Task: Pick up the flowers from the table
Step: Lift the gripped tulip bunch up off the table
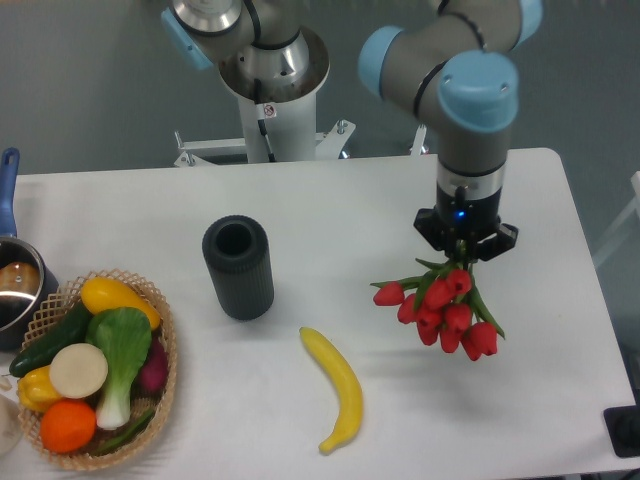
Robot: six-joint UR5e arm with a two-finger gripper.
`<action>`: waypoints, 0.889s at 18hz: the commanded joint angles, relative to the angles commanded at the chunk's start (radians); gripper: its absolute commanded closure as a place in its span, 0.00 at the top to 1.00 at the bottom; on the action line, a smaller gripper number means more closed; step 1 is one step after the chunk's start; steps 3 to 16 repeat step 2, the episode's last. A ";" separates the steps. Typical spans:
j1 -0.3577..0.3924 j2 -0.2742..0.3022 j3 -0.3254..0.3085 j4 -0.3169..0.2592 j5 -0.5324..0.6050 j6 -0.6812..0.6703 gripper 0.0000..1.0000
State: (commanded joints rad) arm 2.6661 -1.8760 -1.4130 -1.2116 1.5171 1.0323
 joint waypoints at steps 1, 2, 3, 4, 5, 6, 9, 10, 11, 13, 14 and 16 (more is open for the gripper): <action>0.000 0.001 0.015 -0.025 0.000 0.018 0.00; 0.002 0.002 0.025 -0.049 0.002 0.041 0.00; 0.002 0.002 0.025 -0.049 0.002 0.041 0.00; 0.002 0.002 0.025 -0.049 0.002 0.041 0.00; 0.002 0.002 0.025 -0.049 0.002 0.041 0.00; 0.002 0.002 0.025 -0.049 0.002 0.041 0.00; 0.002 0.002 0.025 -0.049 0.002 0.041 0.00; 0.002 0.002 0.025 -0.049 0.002 0.041 0.00; 0.002 0.002 0.025 -0.049 0.002 0.041 0.00; 0.002 0.002 0.025 -0.049 0.002 0.041 0.00; 0.002 0.002 0.025 -0.049 0.002 0.041 0.00; 0.002 0.002 0.025 -0.049 0.002 0.041 0.00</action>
